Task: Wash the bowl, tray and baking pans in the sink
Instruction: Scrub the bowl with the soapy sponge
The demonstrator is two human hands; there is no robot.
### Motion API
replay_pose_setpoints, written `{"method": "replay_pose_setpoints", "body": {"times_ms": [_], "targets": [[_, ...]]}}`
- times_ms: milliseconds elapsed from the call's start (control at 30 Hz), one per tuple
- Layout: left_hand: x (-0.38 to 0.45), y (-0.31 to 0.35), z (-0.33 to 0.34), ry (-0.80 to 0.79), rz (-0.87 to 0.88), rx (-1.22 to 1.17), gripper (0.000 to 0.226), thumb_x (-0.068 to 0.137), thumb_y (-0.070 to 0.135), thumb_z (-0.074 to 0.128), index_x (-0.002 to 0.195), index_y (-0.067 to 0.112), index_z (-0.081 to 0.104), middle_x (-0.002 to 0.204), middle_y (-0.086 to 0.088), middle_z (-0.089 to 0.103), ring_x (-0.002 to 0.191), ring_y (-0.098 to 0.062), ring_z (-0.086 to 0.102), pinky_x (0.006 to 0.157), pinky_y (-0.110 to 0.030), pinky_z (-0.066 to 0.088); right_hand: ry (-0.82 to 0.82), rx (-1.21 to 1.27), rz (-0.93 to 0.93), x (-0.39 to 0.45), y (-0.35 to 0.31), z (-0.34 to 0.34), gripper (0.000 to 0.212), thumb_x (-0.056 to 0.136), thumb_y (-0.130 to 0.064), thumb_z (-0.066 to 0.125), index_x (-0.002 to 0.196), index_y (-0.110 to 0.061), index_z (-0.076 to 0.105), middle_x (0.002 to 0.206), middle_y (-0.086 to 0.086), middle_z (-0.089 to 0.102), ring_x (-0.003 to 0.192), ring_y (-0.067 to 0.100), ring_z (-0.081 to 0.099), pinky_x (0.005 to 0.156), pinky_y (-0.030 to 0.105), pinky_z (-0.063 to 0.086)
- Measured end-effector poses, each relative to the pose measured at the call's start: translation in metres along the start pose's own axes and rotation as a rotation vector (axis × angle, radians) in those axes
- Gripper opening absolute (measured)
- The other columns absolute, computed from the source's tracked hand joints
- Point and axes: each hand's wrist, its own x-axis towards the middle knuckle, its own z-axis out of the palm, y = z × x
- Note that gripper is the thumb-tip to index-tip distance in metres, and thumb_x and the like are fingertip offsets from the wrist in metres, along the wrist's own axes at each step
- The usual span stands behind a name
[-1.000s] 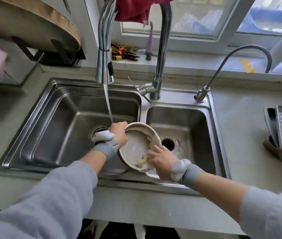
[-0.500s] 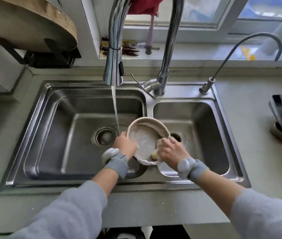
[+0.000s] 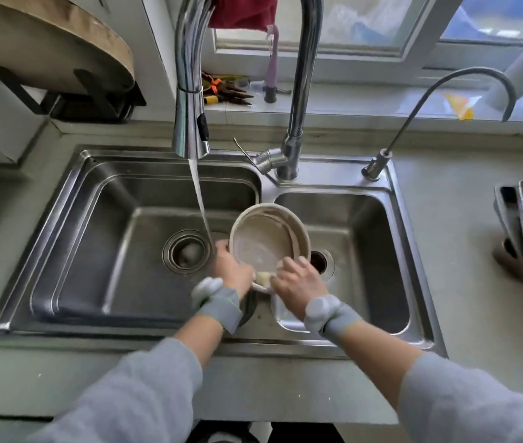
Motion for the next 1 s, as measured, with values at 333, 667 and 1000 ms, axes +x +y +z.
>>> {"method": "replay_pose_setpoints", "body": {"times_ms": [333, 667, 1000], "targets": [[0.01, 0.027, 0.002, -0.018, 0.03, -0.044, 0.048, 0.074, -0.005, 0.06, 0.119, 0.011, 0.054, 0.106, -0.011, 0.066, 0.102, -0.027, 0.061, 0.072, -0.02, 0.039, 0.011, -0.128, -0.045, 0.01, 0.044, -0.026, 0.013, 0.057, -0.012, 0.055, 0.053, -0.021, 0.063, 0.063, -0.006, 0.062, 0.067, 0.018, 0.059, 0.059, 0.028, 0.041], [0.024, 0.05, -0.02, -0.133, 0.176, 0.255, 0.043, 0.078, -0.001, 0.058, 0.119, 0.013, 0.056, 0.115, -0.012, 0.064, 0.109, -0.032, 0.058, 0.081, -0.024, 0.042, -0.006, -0.145, -0.105, 0.002, 0.06, -0.029, 0.016, 0.059, -0.007, 0.057, 0.055, -0.021, 0.062, 0.057, -0.008, 0.058, 0.071, 0.019, 0.058, 0.061, 0.029, 0.042], [0.029, 0.068, -0.028, -0.335, 0.317, 0.619, 0.031, 0.08, 0.002, 0.054, 0.109, 0.013, 0.06, 0.112, -0.011, 0.065, 0.106, -0.032, 0.059, 0.077, -0.028, 0.041, -0.096, -0.427, -0.339, -0.005, 0.09, -0.033, 0.019, 0.062, -0.013, 0.077, 0.06, -0.026, 0.063, 0.065, -0.013, 0.057, 0.078, 0.017, 0.057, 0.067, 0.03, 0.045]]}}
